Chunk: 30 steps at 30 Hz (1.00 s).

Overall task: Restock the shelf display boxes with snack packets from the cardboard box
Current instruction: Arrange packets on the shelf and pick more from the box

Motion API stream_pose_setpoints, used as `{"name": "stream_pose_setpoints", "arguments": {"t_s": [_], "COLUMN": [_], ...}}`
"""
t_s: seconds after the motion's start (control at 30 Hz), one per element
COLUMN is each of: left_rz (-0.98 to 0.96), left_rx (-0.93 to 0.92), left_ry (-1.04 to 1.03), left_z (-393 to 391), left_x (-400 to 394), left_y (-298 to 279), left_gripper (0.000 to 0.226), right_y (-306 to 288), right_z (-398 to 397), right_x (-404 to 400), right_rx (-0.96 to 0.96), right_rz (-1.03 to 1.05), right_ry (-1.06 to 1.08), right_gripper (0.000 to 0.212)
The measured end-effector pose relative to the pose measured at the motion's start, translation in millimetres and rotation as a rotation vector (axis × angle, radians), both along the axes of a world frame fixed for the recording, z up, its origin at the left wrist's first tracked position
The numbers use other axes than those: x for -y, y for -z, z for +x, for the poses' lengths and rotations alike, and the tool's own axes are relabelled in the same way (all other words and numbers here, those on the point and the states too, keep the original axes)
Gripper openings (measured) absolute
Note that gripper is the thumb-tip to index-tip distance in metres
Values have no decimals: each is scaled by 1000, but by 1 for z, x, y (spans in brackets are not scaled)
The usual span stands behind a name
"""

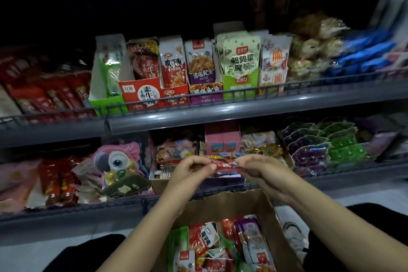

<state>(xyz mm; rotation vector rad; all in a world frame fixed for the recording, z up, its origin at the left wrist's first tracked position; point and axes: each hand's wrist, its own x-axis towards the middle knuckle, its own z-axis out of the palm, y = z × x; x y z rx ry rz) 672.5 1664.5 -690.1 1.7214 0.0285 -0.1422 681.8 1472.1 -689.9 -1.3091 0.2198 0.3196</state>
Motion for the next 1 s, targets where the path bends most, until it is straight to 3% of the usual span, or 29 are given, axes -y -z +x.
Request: {"name": "stream_pose_setpoints", "arguments": {"t_s": [0.2, 0.33, 0.47, 0.67, 0.83, 1.0], "left_rz": [41, -40, -196, -313, -323, -277], "left_rx": [221, 266, 199, -20, -68, 2], "left_ry": [59, -19, -70, -49, -37, -83], "left_z": [-6, -3, 7, 24, 44, 65], "left_x": [12, 15, 15, 13, 14, 3], "left_y": [-9, -15, -24, -38, -47, -60], "left_gripper": [71, 81, 72, 21, 22, 13], "right_y": [-4, -11, -18, -25, -31, -48], "right_z": [-5, -6, -6, 3, 15, 35], "right_x": [-8, -10, -14, -22, -27, -32], "right_rx": [222, 323, 347, 393, 413, 435], "right_rz": [-177, -288, -210, -219, -162, -149], "right_ry": [164, 166, 171, 197, 233, 155], "right_gripper": [31, 55, 53, 46, 44, 26]}}
